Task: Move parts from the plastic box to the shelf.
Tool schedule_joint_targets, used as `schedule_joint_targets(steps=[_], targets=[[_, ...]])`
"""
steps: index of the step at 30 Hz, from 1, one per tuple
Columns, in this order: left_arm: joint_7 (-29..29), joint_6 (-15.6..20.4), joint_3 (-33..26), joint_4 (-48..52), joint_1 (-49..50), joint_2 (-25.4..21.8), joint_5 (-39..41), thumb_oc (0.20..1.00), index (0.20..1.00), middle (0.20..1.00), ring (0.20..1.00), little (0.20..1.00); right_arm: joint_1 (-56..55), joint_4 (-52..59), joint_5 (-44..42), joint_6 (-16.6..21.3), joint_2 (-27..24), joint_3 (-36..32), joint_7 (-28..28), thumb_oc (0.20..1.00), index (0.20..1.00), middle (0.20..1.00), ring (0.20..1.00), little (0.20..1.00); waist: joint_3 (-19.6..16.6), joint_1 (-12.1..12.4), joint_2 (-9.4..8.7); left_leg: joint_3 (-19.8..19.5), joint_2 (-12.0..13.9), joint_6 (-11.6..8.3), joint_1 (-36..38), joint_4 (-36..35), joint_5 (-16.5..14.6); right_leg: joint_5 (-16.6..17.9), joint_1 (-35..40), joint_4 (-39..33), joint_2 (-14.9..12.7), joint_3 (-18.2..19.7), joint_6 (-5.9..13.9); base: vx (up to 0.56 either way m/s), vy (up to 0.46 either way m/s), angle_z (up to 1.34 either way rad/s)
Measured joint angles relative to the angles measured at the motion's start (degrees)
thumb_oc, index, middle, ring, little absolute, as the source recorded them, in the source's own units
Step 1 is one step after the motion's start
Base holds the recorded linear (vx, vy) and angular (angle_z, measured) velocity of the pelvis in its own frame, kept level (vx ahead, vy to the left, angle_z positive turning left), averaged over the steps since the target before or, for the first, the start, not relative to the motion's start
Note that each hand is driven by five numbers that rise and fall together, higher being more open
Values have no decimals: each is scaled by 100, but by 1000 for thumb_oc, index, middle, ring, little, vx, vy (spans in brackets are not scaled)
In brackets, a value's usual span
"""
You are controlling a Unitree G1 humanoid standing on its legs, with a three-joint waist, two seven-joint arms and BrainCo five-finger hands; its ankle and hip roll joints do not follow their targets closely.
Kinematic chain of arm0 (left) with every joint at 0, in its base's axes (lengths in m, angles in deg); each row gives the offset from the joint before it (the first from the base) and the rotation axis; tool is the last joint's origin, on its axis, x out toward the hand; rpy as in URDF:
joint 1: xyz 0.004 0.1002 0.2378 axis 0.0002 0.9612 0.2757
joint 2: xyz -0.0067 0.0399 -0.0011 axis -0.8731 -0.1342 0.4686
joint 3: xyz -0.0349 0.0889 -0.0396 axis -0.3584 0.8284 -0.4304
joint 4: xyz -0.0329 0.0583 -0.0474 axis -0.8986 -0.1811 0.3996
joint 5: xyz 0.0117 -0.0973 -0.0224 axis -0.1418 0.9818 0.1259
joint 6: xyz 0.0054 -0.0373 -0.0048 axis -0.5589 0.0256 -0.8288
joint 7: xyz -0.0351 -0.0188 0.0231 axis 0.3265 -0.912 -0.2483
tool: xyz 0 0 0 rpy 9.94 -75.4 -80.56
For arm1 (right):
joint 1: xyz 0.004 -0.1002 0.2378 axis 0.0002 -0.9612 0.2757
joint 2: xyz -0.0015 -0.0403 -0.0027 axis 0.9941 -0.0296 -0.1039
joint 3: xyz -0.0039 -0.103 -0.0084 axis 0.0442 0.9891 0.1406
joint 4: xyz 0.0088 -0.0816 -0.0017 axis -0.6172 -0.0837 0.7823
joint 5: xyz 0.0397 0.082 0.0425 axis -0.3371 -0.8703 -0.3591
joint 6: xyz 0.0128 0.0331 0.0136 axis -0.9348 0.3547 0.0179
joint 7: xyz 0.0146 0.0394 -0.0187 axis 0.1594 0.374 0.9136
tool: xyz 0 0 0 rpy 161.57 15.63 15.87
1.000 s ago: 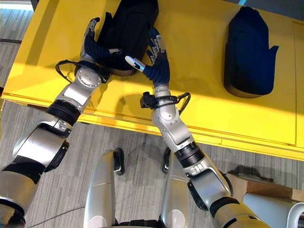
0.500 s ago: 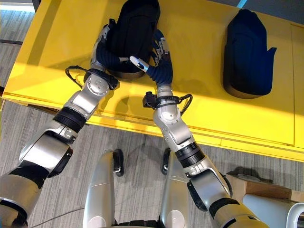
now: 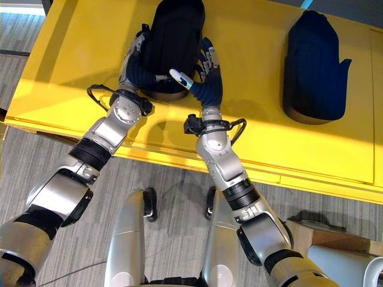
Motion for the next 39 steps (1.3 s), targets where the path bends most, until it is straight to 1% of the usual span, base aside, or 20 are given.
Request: schedule_joint_targets(steps=[4, 7, 17, 26, 29, 35, 36, 39], targets=[[21, 0, 14, 16, 12, 184, -1, 1000, 1000, 1000, 1000, 1000, -151, 21, 16, 14, -140, -31, 1, 1000, 1000, 1000, 1000, 1000, -23, 4, 44, 3, -3, 1, -1, 2, -3, -13, -6, 30, -11, 1, -4, 0, 0, 0], [76, 0, 25, 16, 33, 206, -166, 1000, 1000, 1000, 1000, 1000, -180, 36, 17, 21, -197, -51, 1, 1000, 1000, 1000, 1000, 1000, -23, -41, 44, 3, 3, 0, 0, 9, -4, -26, -24, 55, -9, 3, -22, 0, 0, 0], [112, 2, 62, 12, 64, 389, -373, 1000, 1000, 1000, 1000, 1000, -375, 196, 20, 35, -208, -231, 59, 1000, 1000, 1000, 1000, 1000, -19, -58, 50, 9, 16, 8, -2, 49, -25, -46, -65, 106, 15, 48, -55, 0, -1, 0], [115, 6, 172, 7, 61, 457, -378, 1000, 1000, 1000, 1000, 1000, -523, 247, 129, 151, -209, -267, 168, 1000, 1000, 1000, 1000, 1000, -18, -101, 52, 18, 41, 4, 2, 88, -42, -38, -70, 124, 63, 87, -39, -1, -3, 0], [114, 8, 174, -41, 60, 557, -375, 1000, 1000, 1000, 1000, 1000, -554, 248, 214, 154, -212, -320, 196, 1000, 1000, 1000, 1000, 1000, -18, -118, 52, 48, 68, 7, 26, 92, -44, -28, -71, 139, 81, 111, -25, -3, -19, -3], [114, 16, 174, -67, 54, 611, -369, 1000, 1000, 1000, 1000, 1000, -572, 248, 216, 154, -226, -375, 242, 1000, 1000, 1000, 1000, 1000, -17, -195, 52, 77, 94, 10, 32, 101, -44, -21, -76, 145, 96, 130, -22, 26, -10, -1], [114, 20, 174, -77, 42, 625, -360, 1000, 1000, 1000, 1000, 1000, -571, 247, 216, 154, -250, -376, 250, 1000, 1000, 1000, 1000, 1000, -18, -197, 52, 71, 100, -39, 41, 99, -94, -77, -77, 146, 100, 135, -8, 80, -39, -4], [108, 61, 175, -101, 52, 655, -260, 1000, 1000, 1000, 1000, 1000, -571, 240, 216, 153, -264, -418, 266, 1000, 1000, 1000, 1000, 1000, -18, -189, 51, 86, 111, -35, 76, 97, -90, -71, -56, 155, 120, 152, 6, -2, -18, -3]])
